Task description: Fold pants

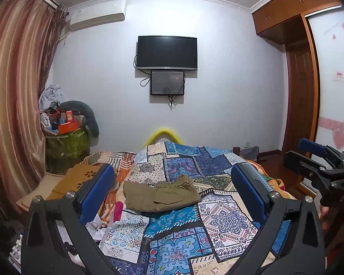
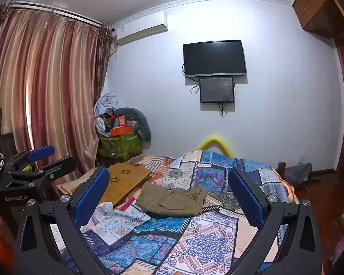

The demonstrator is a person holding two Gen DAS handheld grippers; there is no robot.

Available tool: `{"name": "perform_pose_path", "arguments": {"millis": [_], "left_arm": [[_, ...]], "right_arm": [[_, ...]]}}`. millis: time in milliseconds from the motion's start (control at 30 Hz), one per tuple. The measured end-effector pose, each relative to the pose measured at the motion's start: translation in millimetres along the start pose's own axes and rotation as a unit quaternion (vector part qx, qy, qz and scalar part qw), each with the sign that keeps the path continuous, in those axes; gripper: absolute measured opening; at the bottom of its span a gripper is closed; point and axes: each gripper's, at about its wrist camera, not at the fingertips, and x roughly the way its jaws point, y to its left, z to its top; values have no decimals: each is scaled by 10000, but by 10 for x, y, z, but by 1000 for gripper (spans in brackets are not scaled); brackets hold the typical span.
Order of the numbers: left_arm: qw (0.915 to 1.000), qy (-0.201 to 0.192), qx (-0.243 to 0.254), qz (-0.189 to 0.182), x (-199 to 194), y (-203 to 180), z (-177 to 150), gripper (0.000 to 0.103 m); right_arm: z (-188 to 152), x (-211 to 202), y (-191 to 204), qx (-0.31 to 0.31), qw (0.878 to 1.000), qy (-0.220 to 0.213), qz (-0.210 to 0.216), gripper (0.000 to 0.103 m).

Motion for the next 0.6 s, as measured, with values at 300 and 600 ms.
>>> {"name": "perform_pose_path", "arguments": {"millis": [300,600], "left_arm": [[10000,-4,17,-47,7,-13,6,103],[10000,-2,19,-94,19,13,12,103]], "right_arm": [[15,-10,-19,39,10000,-12,-21,103],[3,-10,-10,67,10000,-2,-31,103]]}}
